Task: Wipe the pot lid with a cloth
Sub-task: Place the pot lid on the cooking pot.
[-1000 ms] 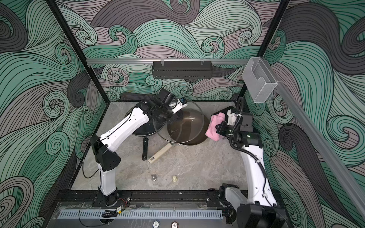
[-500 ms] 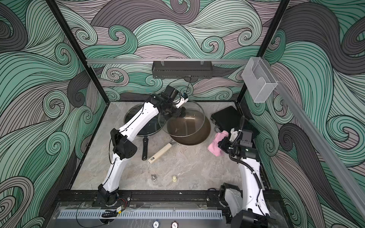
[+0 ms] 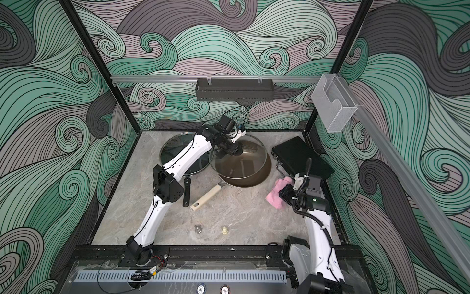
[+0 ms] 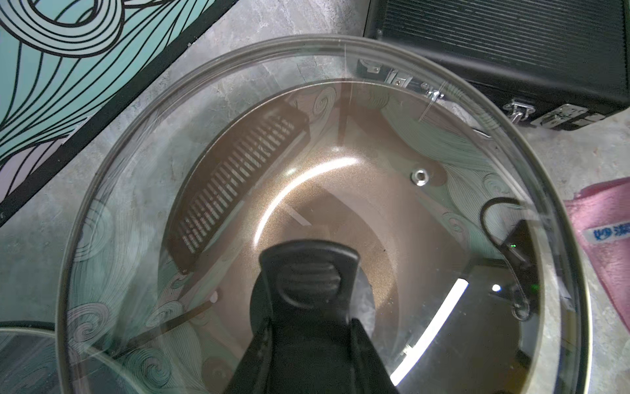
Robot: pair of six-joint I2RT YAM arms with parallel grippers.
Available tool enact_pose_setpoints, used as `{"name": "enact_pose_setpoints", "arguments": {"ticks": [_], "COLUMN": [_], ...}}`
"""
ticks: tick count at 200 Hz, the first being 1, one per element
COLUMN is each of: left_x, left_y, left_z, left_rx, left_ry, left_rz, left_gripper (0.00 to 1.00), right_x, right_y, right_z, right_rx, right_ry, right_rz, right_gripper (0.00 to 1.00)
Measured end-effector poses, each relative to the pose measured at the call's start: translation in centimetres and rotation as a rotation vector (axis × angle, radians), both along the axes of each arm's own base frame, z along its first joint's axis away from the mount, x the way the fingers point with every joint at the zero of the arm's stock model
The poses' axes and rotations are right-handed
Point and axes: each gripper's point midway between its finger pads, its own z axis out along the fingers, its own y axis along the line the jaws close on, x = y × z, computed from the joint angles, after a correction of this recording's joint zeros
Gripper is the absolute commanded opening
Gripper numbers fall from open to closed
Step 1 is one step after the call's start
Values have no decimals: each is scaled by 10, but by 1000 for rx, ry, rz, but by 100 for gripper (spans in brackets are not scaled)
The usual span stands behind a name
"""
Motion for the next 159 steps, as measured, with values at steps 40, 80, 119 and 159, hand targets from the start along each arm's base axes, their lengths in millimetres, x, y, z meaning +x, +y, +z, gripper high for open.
{"name": "enact_pose_setpoints", "arguments": {"ticks": [40, 80, 119, 159], "left_x": [0, -6, -10, -12], "left_y": [-12, -20, -25, -28], "left_z": [-1, -13, -17, -18], "left_rx": [-7, 20, 38, 42], "left_ry": [-18, -17, -23, -27], "left_rz": [-14, -28, -46, -55], "left_gripper": [0, 0, 0, 0], "right_x": [-6, -5, -5, -5], "right_y": [2, 2, 3, 3], "right_z": [-12, -15, -18, -20], "right_rx": [17, 23, 34, 41], "right_ry": [22, 16, 18, 18], "right_rz": [-16, -22, -28, -30], "right_gripper": [0, 0, 0, 0]}}
